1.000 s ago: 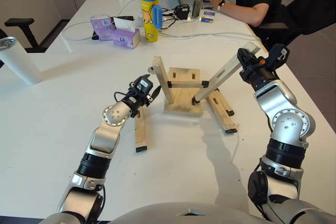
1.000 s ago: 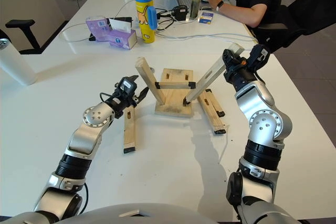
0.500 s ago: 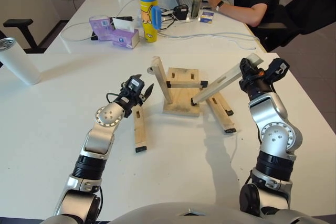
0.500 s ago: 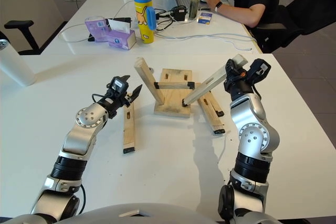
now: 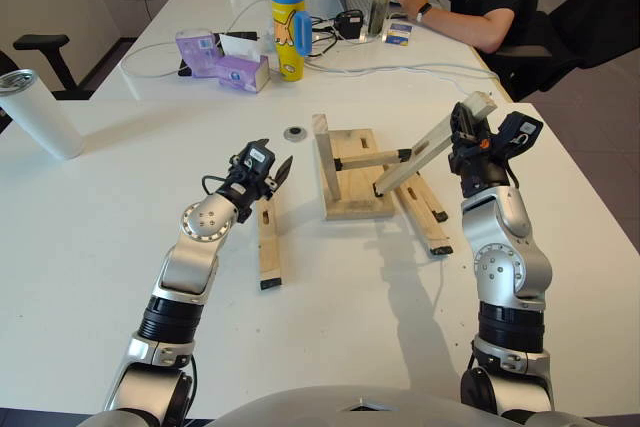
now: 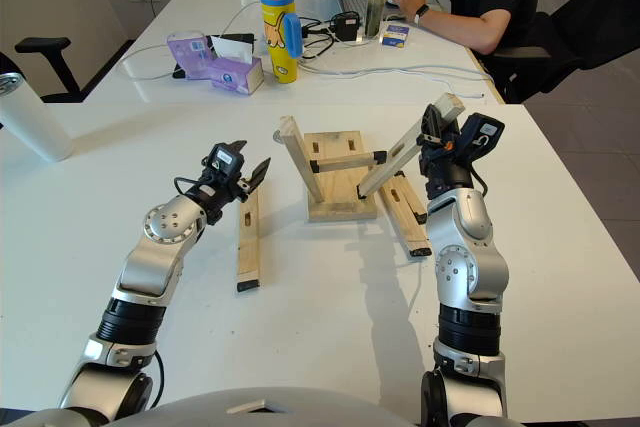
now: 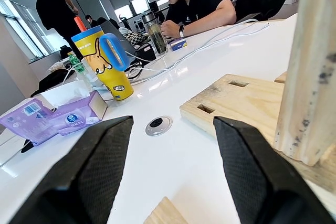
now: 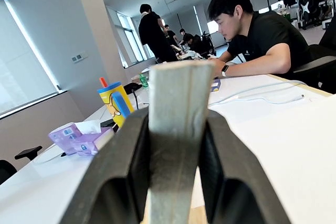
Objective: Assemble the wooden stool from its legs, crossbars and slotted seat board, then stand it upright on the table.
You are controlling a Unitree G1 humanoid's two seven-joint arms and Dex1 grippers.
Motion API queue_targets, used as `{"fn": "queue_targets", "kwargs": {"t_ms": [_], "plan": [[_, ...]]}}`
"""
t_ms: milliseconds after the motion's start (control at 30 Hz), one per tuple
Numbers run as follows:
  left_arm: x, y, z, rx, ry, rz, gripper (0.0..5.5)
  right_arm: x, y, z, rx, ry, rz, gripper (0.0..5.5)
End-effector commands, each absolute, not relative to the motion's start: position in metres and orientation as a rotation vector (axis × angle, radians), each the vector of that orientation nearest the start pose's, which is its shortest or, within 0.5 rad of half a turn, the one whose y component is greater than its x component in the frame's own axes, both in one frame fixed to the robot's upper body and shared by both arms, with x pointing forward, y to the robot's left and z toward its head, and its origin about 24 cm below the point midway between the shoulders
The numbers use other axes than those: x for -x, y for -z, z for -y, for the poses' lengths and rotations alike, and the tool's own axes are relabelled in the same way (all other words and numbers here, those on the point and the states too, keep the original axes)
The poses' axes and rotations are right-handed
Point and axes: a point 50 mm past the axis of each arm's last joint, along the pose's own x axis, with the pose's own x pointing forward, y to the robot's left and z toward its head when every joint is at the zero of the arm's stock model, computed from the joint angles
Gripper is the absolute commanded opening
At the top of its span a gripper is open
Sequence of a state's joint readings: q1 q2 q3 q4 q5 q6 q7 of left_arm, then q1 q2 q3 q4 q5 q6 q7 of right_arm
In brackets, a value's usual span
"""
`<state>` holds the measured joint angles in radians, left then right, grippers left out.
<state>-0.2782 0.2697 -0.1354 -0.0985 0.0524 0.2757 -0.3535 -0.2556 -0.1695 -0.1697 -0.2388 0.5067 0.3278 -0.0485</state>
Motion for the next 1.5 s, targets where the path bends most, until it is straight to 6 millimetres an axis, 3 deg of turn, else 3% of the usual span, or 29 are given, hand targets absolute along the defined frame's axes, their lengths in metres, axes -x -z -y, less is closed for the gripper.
{"fn": "queue_targets", "kwargs": {"t_ms": [33,267,600,767,1033,1133,1300,1433,1500], "plan": [[-0.295,-0.112,-0.129,-0.303,0.483,0.044,2.84,-0.289,-0.107,0.183,-0.267,-0.034,0.002,1.04],[-0.293,-0.112,-0.128,-0.314,0.486,0.048,2.84,-0.292,-0.1,0.181,-0.221,-0.047,-0.017,1.04],[-0.287,-0.11,-0.123,-0.279,0.494,0.048,2.84,-0.275,-0.087,0.185,-0.224,-0.099,0.064,1.04],[-0.286,-0.109,-0.122,-0.283,0.495,0.047,2.84,-0.273,-0.082,0.178,-0.166,-0.142,0.038,1.04],[-0.286,-0.113,-0.117,-0.284,0.504,0.061,2.84,-0.28,-0.066,0.17,0.037,-0.201,-0.143,1.05],[-0.286,-0.115,-0.117,-0.282,0.5,0.065,2.84,-0.277,-0.048,0.171,0.126,-0.236,-0.256,1.06],[-0.288,-0.116,-0.118,-0.274,0.491,0.065,2.84,-0.268,-0.033,0.166,0.039,-0.31,-0.39,1.07],[-0.288,-0.116,-0.119,-0.271,0.486,0.067,2.84,-0.269,-0.029,0.168,-0.041,-0.315,-0.468,1.95],[-0.289,-0.117,-0.12,-0.269,0.482,0.069,2.84,-0.269,-0.023,0.171,-0.062,-0.311,-0.549,2.09]]}}
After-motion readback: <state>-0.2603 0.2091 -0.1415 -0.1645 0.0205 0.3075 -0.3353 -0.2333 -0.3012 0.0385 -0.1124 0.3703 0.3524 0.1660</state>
